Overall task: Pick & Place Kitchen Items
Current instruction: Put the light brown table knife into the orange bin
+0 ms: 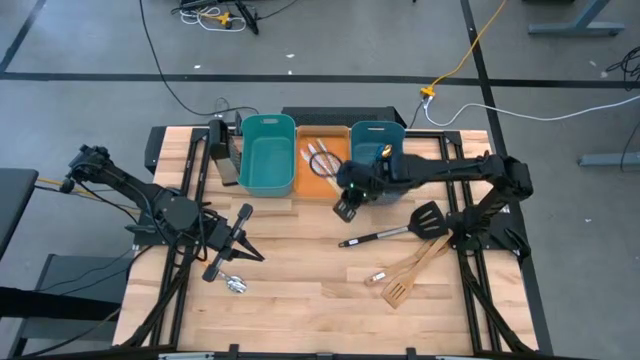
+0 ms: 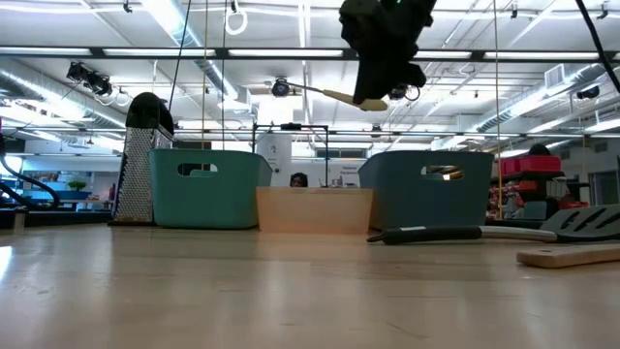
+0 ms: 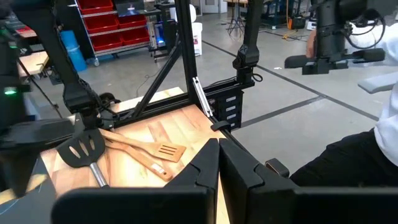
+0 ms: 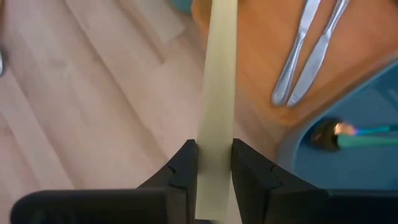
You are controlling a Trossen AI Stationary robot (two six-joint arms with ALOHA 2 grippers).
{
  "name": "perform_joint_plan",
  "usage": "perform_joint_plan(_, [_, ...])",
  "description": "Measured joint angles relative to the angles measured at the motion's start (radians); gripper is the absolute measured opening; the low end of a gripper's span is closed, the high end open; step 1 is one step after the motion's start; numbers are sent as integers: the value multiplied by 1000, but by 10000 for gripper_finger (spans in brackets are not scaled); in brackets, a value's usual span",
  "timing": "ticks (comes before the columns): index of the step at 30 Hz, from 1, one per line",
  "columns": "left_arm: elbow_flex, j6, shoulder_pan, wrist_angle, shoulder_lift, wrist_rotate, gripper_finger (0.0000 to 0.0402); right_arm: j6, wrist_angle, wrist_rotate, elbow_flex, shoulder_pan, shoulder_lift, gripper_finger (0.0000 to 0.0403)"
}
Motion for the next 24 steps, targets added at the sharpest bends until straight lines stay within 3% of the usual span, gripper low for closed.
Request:
perform_joint_plan(9, [0, 36, 0, 0, 0, 0, 18, -78, 37, -1, 0, -143, 1, 78])
perform_joint_plan(24, [0, 77, 0, 3, 0, -1, 18, -156, 168, -68, 1, -273, 13, 78])
